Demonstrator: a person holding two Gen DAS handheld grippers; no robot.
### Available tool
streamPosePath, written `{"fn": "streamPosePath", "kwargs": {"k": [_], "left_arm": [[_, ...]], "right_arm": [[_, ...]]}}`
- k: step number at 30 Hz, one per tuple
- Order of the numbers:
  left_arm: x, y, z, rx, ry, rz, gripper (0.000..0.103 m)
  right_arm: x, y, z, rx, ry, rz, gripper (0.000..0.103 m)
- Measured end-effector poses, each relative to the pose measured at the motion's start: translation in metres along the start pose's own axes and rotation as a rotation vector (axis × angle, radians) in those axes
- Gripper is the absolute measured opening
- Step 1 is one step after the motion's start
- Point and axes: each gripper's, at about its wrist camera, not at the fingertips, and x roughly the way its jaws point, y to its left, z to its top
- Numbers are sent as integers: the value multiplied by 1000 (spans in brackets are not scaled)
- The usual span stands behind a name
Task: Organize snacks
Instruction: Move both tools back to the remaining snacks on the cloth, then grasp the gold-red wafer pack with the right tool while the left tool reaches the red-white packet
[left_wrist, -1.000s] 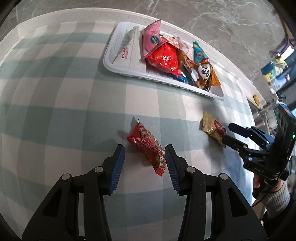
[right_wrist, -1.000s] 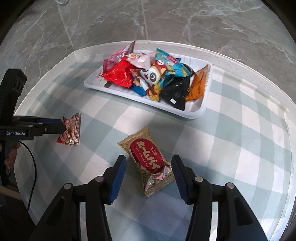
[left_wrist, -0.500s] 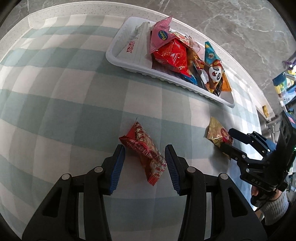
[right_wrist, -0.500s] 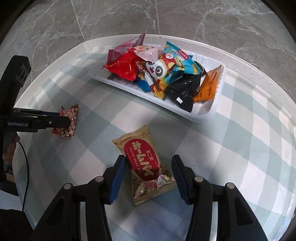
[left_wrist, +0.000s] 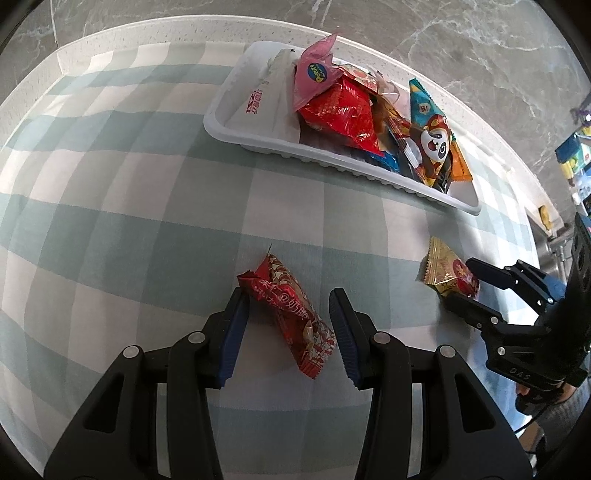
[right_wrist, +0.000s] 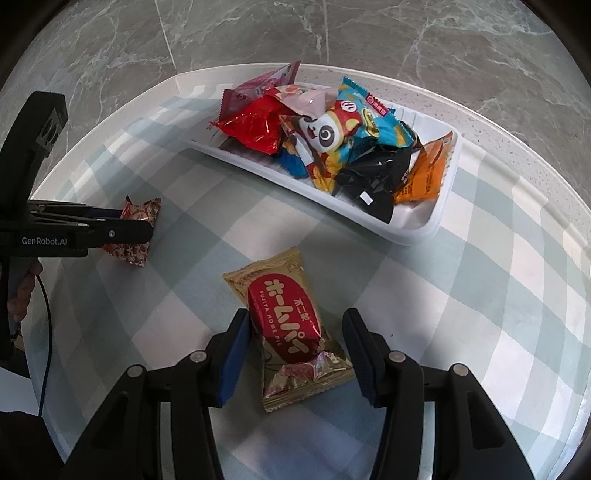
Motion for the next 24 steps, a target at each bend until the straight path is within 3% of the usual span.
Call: {"fn": "streamPosePath", "kwargs": {"k": [4, 11, 14, 24], "left_arm": [[1, -2, -2, 20, -8, 9, 43], [1, -3, -4, 44, -20, 16, 39], [1, -2, -4, 48, -21, 14, 30], [-3, -1, -6, 68, -30, -10, 28]], "right_arm": [[1, 4, -1, -24, 1, -18, 52], [-1, -1, -1, -25, -3, -40, 35], [-2, -5, -1, -8, -4, -32, 34], [-10, -20, -5, 111, -14, 29, 34]]}}
